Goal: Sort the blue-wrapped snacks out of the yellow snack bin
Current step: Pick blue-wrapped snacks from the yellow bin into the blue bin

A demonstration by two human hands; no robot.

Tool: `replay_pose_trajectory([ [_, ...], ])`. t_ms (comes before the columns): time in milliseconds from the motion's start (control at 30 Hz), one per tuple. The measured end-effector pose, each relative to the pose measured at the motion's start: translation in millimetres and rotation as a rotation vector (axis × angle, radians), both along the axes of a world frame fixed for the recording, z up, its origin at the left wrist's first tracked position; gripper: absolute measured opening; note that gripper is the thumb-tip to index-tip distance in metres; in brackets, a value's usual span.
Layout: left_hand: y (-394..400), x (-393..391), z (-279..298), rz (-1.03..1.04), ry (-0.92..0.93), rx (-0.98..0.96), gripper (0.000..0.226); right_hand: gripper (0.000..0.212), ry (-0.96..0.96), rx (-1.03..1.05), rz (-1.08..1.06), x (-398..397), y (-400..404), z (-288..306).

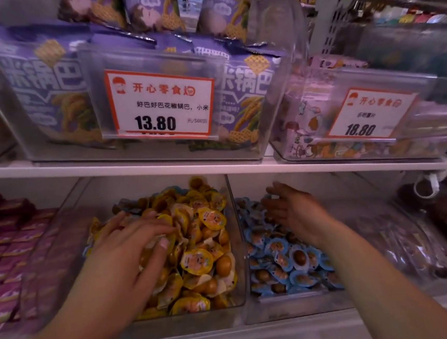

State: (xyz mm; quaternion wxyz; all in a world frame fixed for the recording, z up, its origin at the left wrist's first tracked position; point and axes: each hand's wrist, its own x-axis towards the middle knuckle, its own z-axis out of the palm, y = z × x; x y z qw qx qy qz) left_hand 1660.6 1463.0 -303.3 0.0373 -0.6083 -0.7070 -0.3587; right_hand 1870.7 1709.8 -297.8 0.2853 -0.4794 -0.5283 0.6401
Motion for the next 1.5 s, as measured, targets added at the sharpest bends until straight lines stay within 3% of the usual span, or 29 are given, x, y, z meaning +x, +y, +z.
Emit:
replay_pose_trajectory([
  [67, -6.5, -11.6, 3.5, 0.045, 0.085, -0.002, 0.03, 0.015, -0.158, 0.284, -0.019, -3.6, 0.6, 1.5],
  [100, -10.4, -17.9, 5.7, 0.076, 0.122, -0.002, 0.03, 0.019, -0.208, 0.436, -0.039, -7.3, -1.5, 5.4],
  [167, -19.3, -31.5, 10.2, 0.152, 0.17, 0.002, 0.029, 0.028, -0.174, 0.605, -0.072, -15.3, -14.1, 13.5],
  [267, -37.7, -55.1, 15.0, 0.265, 0.115, 0.049, 0.029, 0.019, -0.152, 0.825, -0.036, -28.0, -51.0, 24.2],
  [400, -60.7, -72.6, 11.7, 0.343, -0.139, 0.083, 0.036, 0.034, -0.219, 0.969, 0.345, -76.6, -109.1, 38.6],
  [567, -78.6, -80.5, 3.4, 0.312, -0.145, -0.017, 0.036, 0.042, -0.58, 1.199, 0.845, -183.2, -140.3, 21.0],
  [667, -85.3, -84.6, 2.8, 0.294, -0.113, -0.054, 0.044, 0.045, -0.73, 1.191, 0.943, -216.9, -145.1, 0.3],
  [800, -86.2, -89.9, 5.3, 0.288, -0.109, -0.038, 0.042, 0.036, -0.636, 1.21, 0.957, -204.2, -140.1, -4.7],
  [967, -84.7, -91.2, 4.7, 0.274, -0.113, -0.037, 0.04, 0.032, -0.785, 1.355, 1.047, -176.3, -129.8, 6.6],
  [1067, -85.1, -89.8, 4.8, 0.264, -0.107, -0.032, 0.038, 0.03, -0.754, 1.335, 1.071, -157.1, -128.3, 13.2],
  [1333, -83.9, -88.5, 2.0, 0.265, -0.089, -0.034, 0.039, 0.047, -0.779, 1.22, 1.167, -124.5, -139.1, 31.6],
  [1500, -79.3, -88.3, -0.2, 0.269, -0.091, -0.034, 0.034, 0.036, -0.639, 1.197, 0.924, -159.6, -142.4, 33.6],
])
